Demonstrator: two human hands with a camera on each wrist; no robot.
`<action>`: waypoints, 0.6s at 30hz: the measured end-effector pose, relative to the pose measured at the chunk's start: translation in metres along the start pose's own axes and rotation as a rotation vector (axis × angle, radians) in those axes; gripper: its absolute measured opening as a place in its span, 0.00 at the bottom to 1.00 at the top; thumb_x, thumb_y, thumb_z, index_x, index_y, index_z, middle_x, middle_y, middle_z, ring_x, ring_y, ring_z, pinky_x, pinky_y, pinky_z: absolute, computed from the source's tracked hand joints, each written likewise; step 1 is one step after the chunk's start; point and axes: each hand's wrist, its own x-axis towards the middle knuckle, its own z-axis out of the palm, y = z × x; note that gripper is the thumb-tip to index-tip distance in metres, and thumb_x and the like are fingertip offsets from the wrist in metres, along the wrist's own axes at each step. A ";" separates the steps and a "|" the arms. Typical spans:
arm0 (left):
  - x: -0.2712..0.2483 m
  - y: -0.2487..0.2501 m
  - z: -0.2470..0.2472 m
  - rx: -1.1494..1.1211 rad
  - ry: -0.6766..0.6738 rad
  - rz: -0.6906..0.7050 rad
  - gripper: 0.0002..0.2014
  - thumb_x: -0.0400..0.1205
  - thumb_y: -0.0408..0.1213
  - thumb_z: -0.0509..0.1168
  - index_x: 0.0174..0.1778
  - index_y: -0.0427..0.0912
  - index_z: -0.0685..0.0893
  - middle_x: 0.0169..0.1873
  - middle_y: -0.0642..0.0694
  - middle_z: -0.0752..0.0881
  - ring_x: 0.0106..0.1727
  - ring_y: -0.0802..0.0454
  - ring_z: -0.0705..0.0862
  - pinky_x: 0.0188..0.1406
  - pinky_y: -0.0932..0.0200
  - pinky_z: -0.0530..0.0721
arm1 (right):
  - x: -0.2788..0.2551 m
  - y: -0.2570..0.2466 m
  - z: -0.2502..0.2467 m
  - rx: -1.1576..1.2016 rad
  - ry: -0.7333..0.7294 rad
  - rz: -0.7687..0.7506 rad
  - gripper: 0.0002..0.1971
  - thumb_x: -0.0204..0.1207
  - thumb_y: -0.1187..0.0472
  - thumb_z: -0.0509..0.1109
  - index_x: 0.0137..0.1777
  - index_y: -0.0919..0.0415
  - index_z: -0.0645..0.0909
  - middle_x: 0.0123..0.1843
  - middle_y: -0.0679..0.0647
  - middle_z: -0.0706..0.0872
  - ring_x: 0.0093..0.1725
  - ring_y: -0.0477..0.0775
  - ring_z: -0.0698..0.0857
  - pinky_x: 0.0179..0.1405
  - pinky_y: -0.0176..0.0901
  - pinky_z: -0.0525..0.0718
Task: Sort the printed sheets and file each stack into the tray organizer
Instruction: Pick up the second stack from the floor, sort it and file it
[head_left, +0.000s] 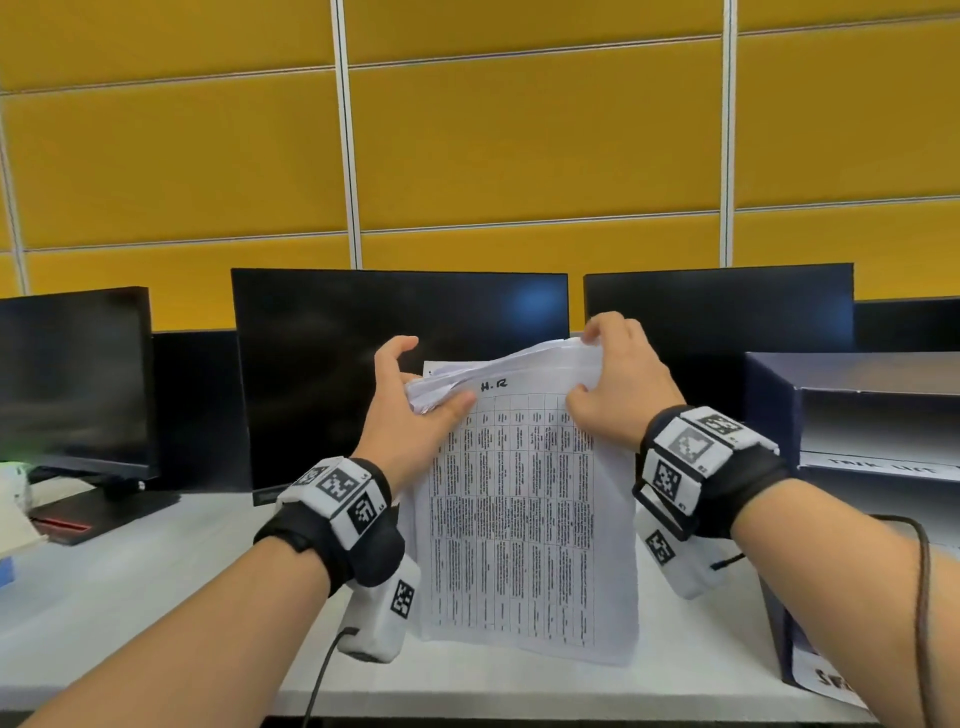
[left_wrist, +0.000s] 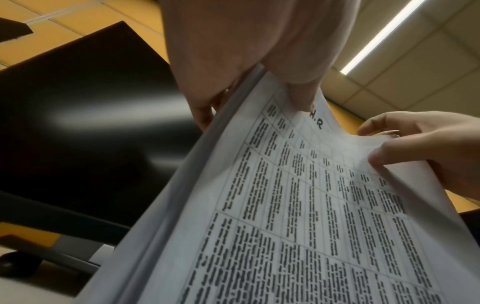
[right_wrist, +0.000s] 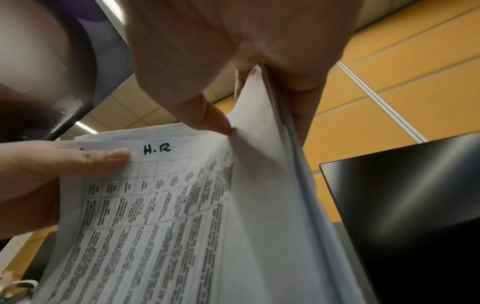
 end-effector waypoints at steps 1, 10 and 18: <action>0.000 0.001 -0.001 -0.004 -0.012 0.000 0.38 0.76 0.42 0.75 0.74 0.61 0.58 0.53 0.48 0.80 0.52 0.51 0.86 0.54 0.49 0.87 | 0.000 -0.001 -0.001 -0.021 -0.024 -0.029 0.32 0.69 0.59 0.68 0.74 0.47 0.63 0.63 0.49 0.68 0.44 0.56 0.81 0.43 0.49 0.83; 0.002 -0.007 -0.008 -0.116 0.069 -0.127 0.23 0.73 0.43 0.77 0.61 0.46 0.76 0.50 0.50 0.87 0.46 0.55 0.89 0.37 0.60 0.87 | -0.007 0.011 0.003 0.246 0.153 0.016 0.15 0.70 0.58 0.74 0.57 0.52 0.79 0.54 0.48 0.79 0.51 0.46 0.78 0.52 0.39 0.76; -0.008 -0.010 0.007 -0.296 0.052 -0.207 0.15 0.76 0.48 0.74 0.54 0.45 0.85 0.48 0.44 0.92 0.49 0.44 0.91 0.53 0.40 0.88 | -0.036 0.010 0.032 0.890 -0.001 0.309 0.09 0.74 0.66 0.74 0.50 0.54 0.81 0.47 0.53 0.88 0.47 0.51 0.88 0.54 0.53 0.87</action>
